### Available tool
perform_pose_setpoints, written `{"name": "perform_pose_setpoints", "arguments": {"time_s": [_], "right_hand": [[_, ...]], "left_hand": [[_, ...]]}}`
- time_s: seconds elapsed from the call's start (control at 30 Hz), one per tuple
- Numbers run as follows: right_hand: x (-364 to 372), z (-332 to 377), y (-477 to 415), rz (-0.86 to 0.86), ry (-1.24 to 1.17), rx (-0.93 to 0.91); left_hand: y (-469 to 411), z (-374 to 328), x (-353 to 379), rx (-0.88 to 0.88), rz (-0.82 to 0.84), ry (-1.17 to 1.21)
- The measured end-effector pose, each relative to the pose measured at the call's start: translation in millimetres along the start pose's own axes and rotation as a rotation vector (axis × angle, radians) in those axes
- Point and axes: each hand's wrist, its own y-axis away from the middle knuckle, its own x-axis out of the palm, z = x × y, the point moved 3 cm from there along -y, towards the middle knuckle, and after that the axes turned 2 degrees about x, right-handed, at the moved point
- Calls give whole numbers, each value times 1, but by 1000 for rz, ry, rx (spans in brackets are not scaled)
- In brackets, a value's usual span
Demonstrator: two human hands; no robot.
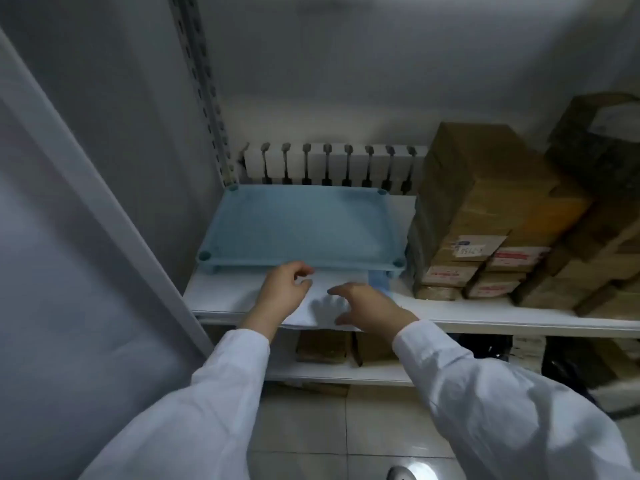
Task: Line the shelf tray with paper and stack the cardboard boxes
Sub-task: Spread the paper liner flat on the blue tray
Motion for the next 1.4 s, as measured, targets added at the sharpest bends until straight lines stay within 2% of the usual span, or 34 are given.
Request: {"name": "perform_pose_setpoints", "arguments": {"time_s": [0.17,0.3,0.47,0.57,0.7,0.77,0.9,1.0,1.07,1.2,1.27,1.3,1.37,1.4], "right_hand": [[23,-3,1,34,231,-11],[32,-8,-4,-15,278,-38],[13,-10,-10,-57,110,20],[-8,-5,-12,-141,-22,16],[-41,8,-12,-277,-145,-105],[-58,14,-9,-390,-172,-139],[-85,18,-1,-888,-18,-87],[-97,21,4,-1048,10,25],[-101,22,7,-1007,0,79],[-110,31,11,-693,-22,233],[-118,44,14,-569,-105,210],[-120,51,14,-463,-225,158],[-118,68,17,-140,-464,61],[-115,74,19,0,-433,48]], "left_hand": [[9,14,7,-82,68,-61],[17,30,13,-158,167,-105],[19,36,9,-132,215,-243],[16,32,5,-122,171,-208],[7,12,-8,-57,56,-60],[3,5,-17,-68,12,-8],[-6,-10,-35,-133,-116,140],[-14,-18,-44,-195,-152,307],[-17,-20,-49,-223,-170,377],[-21,-25,-56,-270,-215,429],[-22,-26,-59,-308,-275,495],[-22,-27,-62,-318,-306,527],[-23,-29,-65,-314,-351,600],[-22,-30,-66,-314,-363,660]]}}
